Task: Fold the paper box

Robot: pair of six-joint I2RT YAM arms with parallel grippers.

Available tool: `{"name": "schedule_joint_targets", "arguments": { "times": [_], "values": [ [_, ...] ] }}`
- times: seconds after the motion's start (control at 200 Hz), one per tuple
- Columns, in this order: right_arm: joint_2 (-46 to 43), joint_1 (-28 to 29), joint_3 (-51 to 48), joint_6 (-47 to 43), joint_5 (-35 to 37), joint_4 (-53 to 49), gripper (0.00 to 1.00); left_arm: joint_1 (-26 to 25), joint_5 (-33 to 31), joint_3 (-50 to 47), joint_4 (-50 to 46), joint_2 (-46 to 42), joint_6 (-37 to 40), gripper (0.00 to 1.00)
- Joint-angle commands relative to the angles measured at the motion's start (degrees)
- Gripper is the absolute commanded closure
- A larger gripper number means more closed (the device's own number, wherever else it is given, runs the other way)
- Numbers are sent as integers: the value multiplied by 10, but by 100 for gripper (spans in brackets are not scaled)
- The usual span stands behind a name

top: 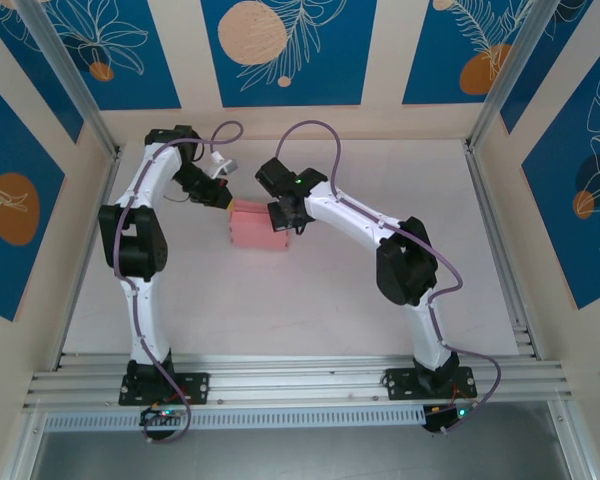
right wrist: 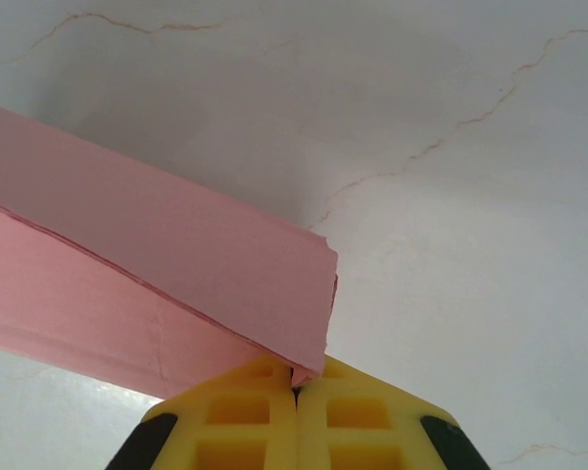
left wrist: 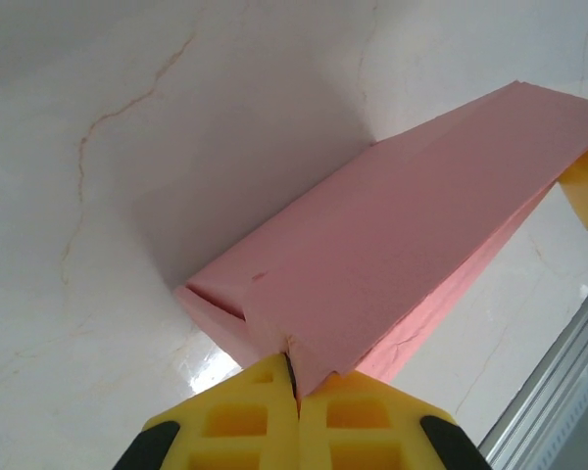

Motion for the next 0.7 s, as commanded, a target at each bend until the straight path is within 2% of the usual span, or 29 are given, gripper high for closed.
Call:
{"name": "schedule_joint_targets", "arguments": {
  "times": [0.0, 0.095, 0.26, 0.695],
  "values": [
    [38, 18, 6, -17, -8, -15, 100, -8, 81, 5, -21, -4, -3, 100],
    [42, 22, 7, -22, 11, -20, 99, -3, 115, 27, -40, 1, 1, 100],
    [43, 27, 4, -28, 28, -21, 99, -2, 126, 77, -85, 22, 2, 100],
    [54, 34, 3, -35, 54, -24, 99, 24, 240, 112, -123, 52, 16, 99]
  ]
}}
